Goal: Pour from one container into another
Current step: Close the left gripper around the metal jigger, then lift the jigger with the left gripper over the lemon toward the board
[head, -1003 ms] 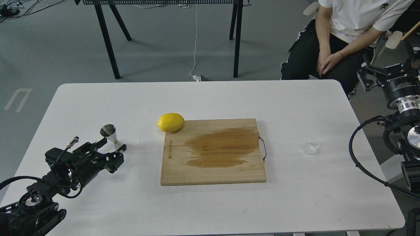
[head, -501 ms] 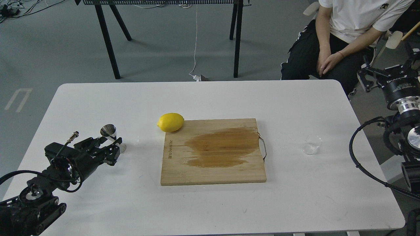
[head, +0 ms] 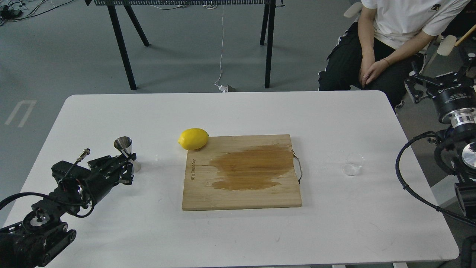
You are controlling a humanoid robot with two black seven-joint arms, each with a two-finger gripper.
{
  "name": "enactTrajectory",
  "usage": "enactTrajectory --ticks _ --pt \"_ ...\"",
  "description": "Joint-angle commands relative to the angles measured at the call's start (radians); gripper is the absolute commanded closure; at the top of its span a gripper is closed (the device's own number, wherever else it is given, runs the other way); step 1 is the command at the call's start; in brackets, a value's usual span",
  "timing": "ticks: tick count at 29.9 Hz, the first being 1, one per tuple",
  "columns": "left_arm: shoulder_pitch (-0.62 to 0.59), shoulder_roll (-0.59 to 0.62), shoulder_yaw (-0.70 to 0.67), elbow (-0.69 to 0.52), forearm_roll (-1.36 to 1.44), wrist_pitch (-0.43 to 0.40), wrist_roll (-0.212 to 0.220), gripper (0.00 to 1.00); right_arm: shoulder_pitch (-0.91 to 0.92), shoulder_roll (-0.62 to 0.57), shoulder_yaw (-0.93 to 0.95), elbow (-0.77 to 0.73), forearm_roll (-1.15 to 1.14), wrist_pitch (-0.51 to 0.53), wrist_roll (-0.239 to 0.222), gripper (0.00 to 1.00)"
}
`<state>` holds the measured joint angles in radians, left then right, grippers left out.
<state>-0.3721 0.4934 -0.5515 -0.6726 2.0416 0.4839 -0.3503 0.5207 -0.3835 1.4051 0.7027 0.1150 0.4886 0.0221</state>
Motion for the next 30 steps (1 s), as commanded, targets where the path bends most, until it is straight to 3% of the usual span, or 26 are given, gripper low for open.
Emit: enactTrajectory --ticks 1,7,13,16,20,26,30 --pt "-0.042 0.016 -0.001 -0.027 0.0 0.005 -0.003 0.92 -0.002 0.0 0.0 0.001 0.0 0.0 0.001 0.0" --pt "-0.149 0.086 0.001 -0.172 0.003 0.005 -0.007 0.92 -0.01 -0.015 0.003 0.009 0.0 0.0 0.001 0.0" --pt "-0.275 0.094 0.004 -0.343 0.041 -0.094 -0.006 0.95 -0.047 -0.044 0.018 0.014 0.003 0.0 0.001 0.0" --pt "-0.338 0.067 0.025 -0.34 0.14 -0.139 -0.006 0.95 -0.076 -0.066 0.025 0.02 0.008 0.0 0.002 0.0" --pt "-0.401 -0.065 0.113 -0.337 0.14 -0.198 0.0 0.95 -0.14 -0.101 0.069 0.063 0.012 0.0 0.001 0.0" --pt "-0.395 -0.217 0.171 -0.288 0.14 -0.214 0.004 0.95 -0.228 -0.135 0.121 0.106 0.014 0.0 0.001 0.0" --pt "-0.366 -0.243 0.258 -0.242 0.14 -0.206 0.004 0.96 -0.254 -0.144 0.138 0.106 0.015 0.0 0.001 0.0"
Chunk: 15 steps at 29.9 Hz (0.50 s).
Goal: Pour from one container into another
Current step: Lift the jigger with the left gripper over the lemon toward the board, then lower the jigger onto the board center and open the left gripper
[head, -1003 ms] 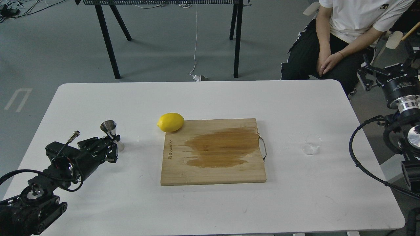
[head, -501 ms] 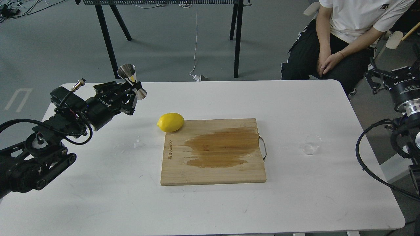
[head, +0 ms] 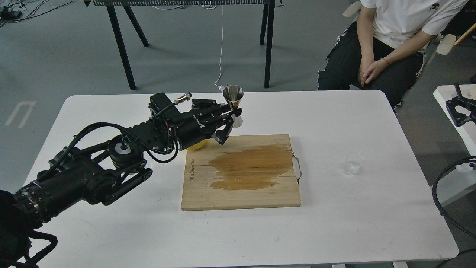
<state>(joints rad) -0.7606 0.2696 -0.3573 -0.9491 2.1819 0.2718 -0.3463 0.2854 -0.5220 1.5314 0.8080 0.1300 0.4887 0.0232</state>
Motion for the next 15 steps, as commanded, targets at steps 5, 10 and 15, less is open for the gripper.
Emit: enactTrajectory --ticks 5,10,15 --pt "0.058 -0.049 0.098 0.104 0.0 0.033 0.0 0.96 -0.035 -0.006 0.015 0.003 0.002 0.0 0.0 0.0" --pt "0.058 -0.098 0.1 0.154 0.0 0.032 0.018 0.95 -0.035 -0.003 0.015 0.008 0.0 0.0 0.0 0.0" --pt "0.072 -0.141 0.1 0.188 0.0 0.032 0.021 0.95 -0.034 0.002 0.015 0.016 0.0 0.0 0.0 0.0"
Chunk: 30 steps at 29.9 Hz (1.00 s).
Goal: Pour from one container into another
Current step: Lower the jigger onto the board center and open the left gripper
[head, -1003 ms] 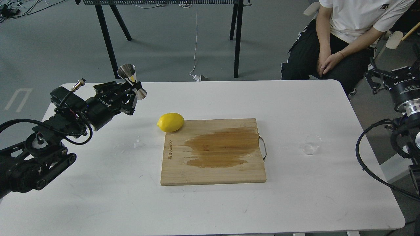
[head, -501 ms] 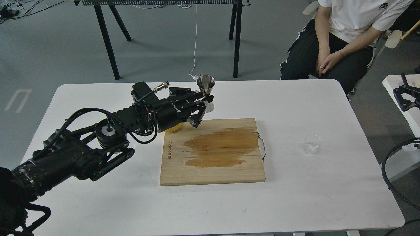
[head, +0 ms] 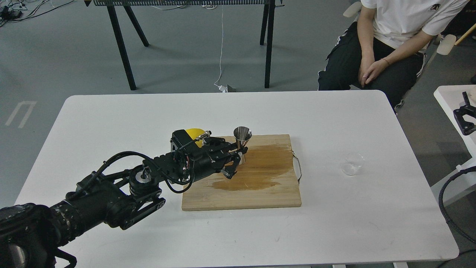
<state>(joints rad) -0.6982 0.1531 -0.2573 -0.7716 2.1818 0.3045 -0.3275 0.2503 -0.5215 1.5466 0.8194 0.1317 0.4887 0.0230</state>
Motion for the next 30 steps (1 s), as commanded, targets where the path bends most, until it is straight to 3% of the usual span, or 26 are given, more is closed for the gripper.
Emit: enactTrajectory --ticks 1,7,14,23,27,30 --pt "0.009 -0.03 0.0 0.012 0.0 -0.001 0.002 0.95 0.001 0.003 0.0 0.004 -0.001 0.0 0.0 0.0" --pt "0.009 -0.056 0.001 0.081 0.0 -0.001 0.008 0.94 0.001 0.003 0.0 0.004 -0.001 0.0 0.0 0.0" --pt "0.028 -0.067 0.001 0.081 0.0 -0.001 0.008 0.91 0.001 0.005 0.0 0.004 -0.001 0.0 0.0 0.0" --pt "0.029 -0.082 0.001 0.095 0.0 -0.001 0.01 0.82 0.0 0.005 0.0 0.003 -0.001 0.0 0.0 0.0" --pt "0.029 -0.082 0.003 0.095 0.0 -0.001 0.01 0.71 0.0 0.005 0.0 0.004 -0.001 0.0 0.0 0.0" --pt "0.029 -0.081 0.003 0.095 0.0 -0.001 0.008 0.71 0.001 0.006 0.0 0.004 -0.001 0.0 0.0 0.0"
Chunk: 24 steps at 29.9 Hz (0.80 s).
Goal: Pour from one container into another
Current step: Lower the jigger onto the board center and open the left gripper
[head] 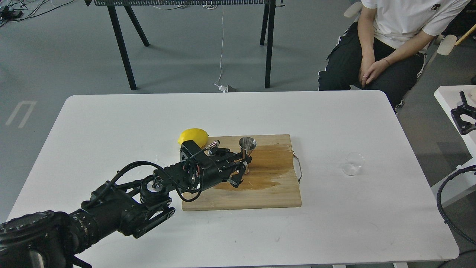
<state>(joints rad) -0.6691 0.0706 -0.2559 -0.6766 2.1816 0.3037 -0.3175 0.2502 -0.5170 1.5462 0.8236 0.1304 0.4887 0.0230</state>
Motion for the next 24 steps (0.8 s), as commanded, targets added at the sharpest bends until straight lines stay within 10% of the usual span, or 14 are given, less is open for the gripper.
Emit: enactTrajectory --ticks 1,8,13,24 --pt "0.0 0.001 0.0 -0.001 0.0 0.0 -0.002 0.71 0.001 0.0 0.0 -0.001 0.0 0.0 0.0 0.0" --pt "-0.001 0.001 -0.002 -0.004 0.0 0.0 -0.003 0.7 0.0 0.0 0.0 0.0 0.0 0.0 0.0 0.0" --pt "0.002 0.012 -0.002 -0.027 0.0 0.005 -0.003 0.47 0.0 0.0 0.0 -0.001 0.0 0.0 0.0 0.0" --pt "0.022 0.043 0.003 -0.047 0.0 0.038 -0.008 0.34 0.0 0.0 0.002 -0.001 0.0 0.0 0.002 0.0"
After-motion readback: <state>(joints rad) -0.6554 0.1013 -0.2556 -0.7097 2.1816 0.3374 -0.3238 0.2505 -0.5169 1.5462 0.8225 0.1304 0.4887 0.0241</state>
